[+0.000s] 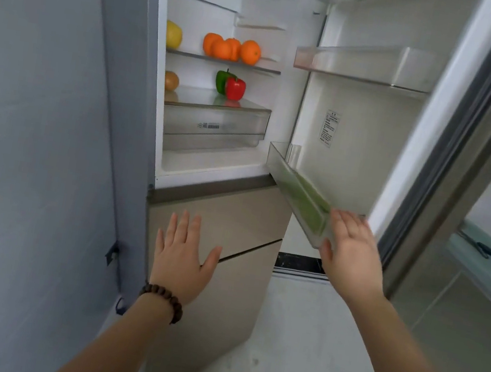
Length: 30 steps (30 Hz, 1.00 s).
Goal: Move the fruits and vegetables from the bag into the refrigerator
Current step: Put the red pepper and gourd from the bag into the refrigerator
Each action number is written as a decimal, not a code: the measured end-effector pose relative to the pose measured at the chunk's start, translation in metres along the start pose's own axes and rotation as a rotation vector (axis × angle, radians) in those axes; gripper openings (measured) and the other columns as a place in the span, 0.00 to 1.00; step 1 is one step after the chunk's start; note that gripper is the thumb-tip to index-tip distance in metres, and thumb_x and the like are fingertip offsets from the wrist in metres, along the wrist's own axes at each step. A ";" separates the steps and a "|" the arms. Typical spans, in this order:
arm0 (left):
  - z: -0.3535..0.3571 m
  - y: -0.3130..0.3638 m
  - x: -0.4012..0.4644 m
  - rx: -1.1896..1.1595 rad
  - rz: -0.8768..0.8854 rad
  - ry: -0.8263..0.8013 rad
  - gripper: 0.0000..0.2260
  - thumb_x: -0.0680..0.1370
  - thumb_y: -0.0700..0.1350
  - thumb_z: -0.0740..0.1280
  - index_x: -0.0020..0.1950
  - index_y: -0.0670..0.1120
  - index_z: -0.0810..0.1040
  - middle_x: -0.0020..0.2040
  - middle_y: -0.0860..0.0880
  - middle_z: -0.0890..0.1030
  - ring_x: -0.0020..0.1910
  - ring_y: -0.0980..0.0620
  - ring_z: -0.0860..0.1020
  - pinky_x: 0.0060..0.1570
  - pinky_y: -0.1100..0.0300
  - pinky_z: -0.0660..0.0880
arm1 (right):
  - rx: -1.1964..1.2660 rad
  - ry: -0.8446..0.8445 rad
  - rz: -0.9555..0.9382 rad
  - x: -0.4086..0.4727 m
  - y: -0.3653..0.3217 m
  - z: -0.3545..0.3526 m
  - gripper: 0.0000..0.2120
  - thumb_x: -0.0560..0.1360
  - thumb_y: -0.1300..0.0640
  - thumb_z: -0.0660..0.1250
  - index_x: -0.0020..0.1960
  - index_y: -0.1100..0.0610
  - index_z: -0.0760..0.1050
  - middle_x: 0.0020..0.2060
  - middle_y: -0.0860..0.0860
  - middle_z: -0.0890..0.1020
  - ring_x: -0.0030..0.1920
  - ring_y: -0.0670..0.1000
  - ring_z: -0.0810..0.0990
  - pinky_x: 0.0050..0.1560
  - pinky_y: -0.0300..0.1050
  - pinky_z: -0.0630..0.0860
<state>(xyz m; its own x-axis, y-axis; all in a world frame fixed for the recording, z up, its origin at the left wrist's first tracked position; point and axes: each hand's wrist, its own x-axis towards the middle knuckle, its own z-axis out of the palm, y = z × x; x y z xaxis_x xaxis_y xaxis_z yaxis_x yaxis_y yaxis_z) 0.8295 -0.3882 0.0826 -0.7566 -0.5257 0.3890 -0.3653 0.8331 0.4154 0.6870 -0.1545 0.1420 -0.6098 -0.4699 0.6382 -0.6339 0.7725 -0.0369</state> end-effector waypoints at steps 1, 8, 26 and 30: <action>-0.002 0.001 -0.002 -0.002 0.007 0.007 0.33 0.79 0.62 0.51 0.78 0.46 0.47 0.78 0.46 0.47 0.77 0.48 0.41 0.74 0.50 0.39 | -0.002 -0.036 -0.028 -0.001 -0.008 0.001 0.29 0.70 0.63 0.66 0.70 0.64 0.65 0.66 0.60 0.73 0.68 0.61 0.69 0.72 0.58 0.60; -0.021 -0.006 -0.002 0.008 -0.046 0.065 0.35 0.76 0.64 0.47 0.77 0.46 0.48 0.78 0.46 0.48 0.77 0.48 0.42 0.74 0.48 0.40 | -0.003 -0.167 -0.097 0.017 -0.092 0.008 0.33 0.76 0.54 0.57 0.76 0.58 0.47 0.76 0.54 0.54 0.76 0.52 0.50 0.75 0.50 0.41; -0.072 -0.053 0.009 0.134 -0.200 0.148 0.32 0.79 0.63 0.49 0.77 0.49 0.44 0.78 0.48 0.46 0.76 0.49 0.40 0.75 0.49 0.40 | -0.278 -0.038 -0.627 0.062 -0.168 0.016 0.23 0.73 0.55 0.64 0.64 0.66 0.72 0.73 0.62 0.62 0.76 0.60 0.52 0.73 0.58 0.39; -0.082 -0.067 0.007 0.154 -0.246 0.173 0.36 0.74 0.66 0.42 0.77 0.49 0.44 0.78 0.48 0.47 0.77 0.48 0.40 0.74 0.49 0.39 | -0.191 0.029 -0.633 0.077 -0.183 0.026 0.26 0.73 0.55 0.63 0.68 0.65 0.67 0.73 0.62 0.62 0.75 0.60 0.54 0.73 0.58 0.43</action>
<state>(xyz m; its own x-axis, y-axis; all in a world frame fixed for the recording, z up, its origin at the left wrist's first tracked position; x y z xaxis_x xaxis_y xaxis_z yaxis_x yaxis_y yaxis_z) 0.8930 -0.4619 0.1255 -0.5369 -0.7250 0.4315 -0.6135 0.6866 0.3902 0.7437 -0.3432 0.1782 -0.1326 -0.8484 0.5125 -0.7682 0.4147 0.4877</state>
